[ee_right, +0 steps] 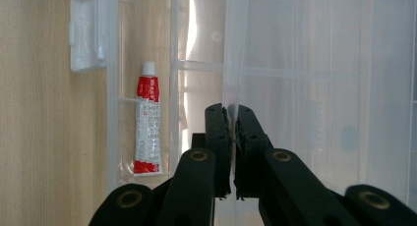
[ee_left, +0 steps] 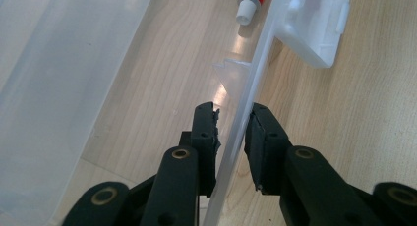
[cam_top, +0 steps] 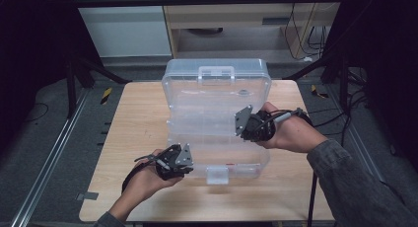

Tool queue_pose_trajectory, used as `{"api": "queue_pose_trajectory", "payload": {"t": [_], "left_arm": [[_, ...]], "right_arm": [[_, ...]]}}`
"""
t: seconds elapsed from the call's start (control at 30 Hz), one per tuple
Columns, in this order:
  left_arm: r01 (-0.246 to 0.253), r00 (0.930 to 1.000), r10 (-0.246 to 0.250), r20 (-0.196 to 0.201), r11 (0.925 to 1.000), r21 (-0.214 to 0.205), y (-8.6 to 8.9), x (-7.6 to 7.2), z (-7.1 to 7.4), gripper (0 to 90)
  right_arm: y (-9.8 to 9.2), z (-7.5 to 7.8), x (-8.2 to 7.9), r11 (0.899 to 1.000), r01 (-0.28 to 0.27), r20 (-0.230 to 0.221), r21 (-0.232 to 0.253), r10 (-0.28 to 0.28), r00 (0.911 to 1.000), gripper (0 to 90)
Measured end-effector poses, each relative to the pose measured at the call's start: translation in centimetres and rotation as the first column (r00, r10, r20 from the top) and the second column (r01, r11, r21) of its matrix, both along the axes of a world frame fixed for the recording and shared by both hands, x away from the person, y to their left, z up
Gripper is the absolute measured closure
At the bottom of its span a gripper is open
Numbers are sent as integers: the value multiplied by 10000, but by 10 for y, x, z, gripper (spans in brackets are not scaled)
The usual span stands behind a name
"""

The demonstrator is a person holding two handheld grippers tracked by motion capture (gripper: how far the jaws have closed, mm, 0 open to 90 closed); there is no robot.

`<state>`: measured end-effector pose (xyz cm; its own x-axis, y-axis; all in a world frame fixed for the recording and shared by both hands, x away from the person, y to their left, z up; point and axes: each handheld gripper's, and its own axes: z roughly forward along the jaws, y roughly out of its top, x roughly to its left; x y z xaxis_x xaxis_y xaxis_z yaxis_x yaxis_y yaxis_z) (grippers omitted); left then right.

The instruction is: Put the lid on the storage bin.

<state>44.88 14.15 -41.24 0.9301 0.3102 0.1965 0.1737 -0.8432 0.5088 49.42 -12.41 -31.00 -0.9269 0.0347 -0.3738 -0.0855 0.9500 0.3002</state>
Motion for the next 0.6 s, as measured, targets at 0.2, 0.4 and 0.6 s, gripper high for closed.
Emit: {"api": "queue_pose_trajectory", "payload": {"t": [0.2,0.4,0.6], "left_arm": [[-24,10000,24,-22,10000,3,0,0,0,745],[120,9999,-121,66,9999,102,0,1,1,743],[411,9987,-420,296,9987,284,-1,3,2,742]], "right_arm": [[0,-1,-1,10000,-15,-30,-17,15,10000,861],[0,-1,-1,10000,-48,-20,-64,48,10000,859],[2,-1,-2,9999,-48,-69,-162,47,10000,858]]}}
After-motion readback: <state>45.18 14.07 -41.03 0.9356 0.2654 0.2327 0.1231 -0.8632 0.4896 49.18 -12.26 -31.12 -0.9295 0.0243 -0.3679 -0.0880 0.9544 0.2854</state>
